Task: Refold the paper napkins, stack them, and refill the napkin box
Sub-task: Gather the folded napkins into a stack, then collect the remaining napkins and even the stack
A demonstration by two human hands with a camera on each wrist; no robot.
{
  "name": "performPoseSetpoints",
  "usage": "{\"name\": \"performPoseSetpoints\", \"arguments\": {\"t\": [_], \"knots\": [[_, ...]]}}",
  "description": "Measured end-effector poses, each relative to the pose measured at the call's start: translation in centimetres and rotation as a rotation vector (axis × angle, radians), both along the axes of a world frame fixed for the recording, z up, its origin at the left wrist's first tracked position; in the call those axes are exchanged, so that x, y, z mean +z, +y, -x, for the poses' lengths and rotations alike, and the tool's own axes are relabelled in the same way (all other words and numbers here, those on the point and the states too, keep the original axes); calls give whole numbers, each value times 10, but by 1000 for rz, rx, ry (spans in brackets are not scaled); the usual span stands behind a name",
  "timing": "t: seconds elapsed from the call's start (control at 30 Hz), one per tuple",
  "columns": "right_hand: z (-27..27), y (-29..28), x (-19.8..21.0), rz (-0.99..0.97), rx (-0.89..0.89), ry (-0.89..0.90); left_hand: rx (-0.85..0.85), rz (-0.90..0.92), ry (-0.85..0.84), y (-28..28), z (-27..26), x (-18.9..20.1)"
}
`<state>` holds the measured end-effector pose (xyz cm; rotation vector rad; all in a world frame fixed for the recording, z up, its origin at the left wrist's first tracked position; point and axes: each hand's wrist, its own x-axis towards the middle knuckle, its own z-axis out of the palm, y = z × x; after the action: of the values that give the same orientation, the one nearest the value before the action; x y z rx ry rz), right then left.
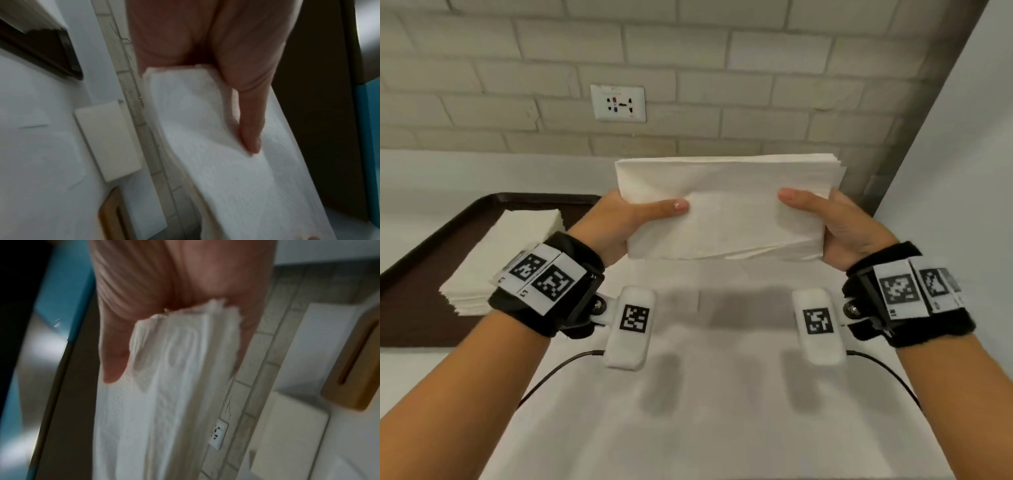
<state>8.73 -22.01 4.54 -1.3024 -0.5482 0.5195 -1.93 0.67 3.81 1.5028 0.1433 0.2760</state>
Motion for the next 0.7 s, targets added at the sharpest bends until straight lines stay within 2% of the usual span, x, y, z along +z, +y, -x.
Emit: {"name": "performPoseSetpoints", "arguments": {"t": [0.1, 0.23, 0.33, 0.57, 0.7], "knots": [[-29, 24, 19, 25, 48, 92, 25, -2, -1, 18, -31, 28], [-73, 56, 31, 135, -89, 122, 123, -42, 85, 41, -78, 46], [-110, 80, 31, 255, -170, 71, 200, -125, 191, 61, -112, 42], [-184, 126, 13, 485, -301, -5, 154, -108, 373, 99, -170, 23], [-219, 158, 8, 630, -267, -47, 244, -326, 442, 123, -207, 9]]}}
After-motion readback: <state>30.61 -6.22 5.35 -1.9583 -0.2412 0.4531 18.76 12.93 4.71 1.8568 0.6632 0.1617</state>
